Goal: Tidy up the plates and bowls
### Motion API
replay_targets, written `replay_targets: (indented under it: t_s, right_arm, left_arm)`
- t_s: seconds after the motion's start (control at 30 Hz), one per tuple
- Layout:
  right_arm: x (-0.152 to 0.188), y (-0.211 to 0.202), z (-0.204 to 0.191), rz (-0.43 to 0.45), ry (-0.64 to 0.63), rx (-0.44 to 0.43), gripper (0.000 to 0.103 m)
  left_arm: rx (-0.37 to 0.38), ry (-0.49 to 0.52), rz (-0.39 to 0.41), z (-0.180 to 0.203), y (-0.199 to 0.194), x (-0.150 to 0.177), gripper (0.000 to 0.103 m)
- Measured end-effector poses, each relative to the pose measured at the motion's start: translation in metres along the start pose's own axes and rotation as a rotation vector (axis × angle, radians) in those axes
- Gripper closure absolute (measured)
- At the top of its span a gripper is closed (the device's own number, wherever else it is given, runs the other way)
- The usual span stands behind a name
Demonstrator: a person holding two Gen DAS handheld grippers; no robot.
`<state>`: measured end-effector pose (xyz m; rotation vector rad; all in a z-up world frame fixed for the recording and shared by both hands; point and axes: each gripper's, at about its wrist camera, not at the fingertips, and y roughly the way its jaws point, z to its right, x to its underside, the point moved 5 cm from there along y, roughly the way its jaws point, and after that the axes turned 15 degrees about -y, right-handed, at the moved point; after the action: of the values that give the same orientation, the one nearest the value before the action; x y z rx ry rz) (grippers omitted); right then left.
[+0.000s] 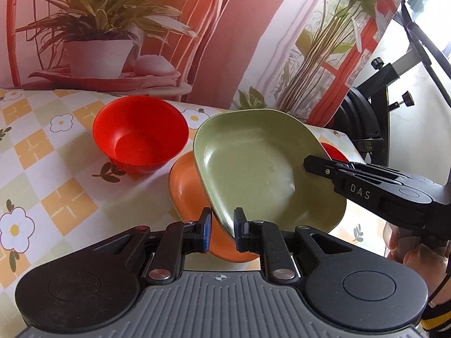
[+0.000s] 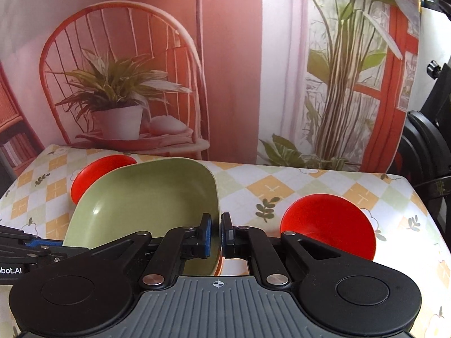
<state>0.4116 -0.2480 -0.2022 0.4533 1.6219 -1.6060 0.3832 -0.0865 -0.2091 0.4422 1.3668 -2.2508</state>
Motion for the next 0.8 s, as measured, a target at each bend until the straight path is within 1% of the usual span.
replay_targets:
  t_s: [0.23, 0.5, 0.8]
  right_arm:
    - [0.003, 0.020, -0.008, -0.019, -0.031, -0.005, 0.096]
    - [0.006, 0.033, -0.015, -0.043, -0.052, -0.015, 0.094]
    - [0.005, 0.038, -0.017, -0.051, -0.060, -0.014, 0.094]
  left_arm:
    - [-0.026, -0.018, -0.039, -0.008, 0.015, 0.007, 0.085]
    - [-0.041, -0.038, -0.057, -0.014, 0.020, 0.008, 0.084]
    - [-0.054, -0.048, -0.063, -0.015, 0.024, 0.008, 0.084]
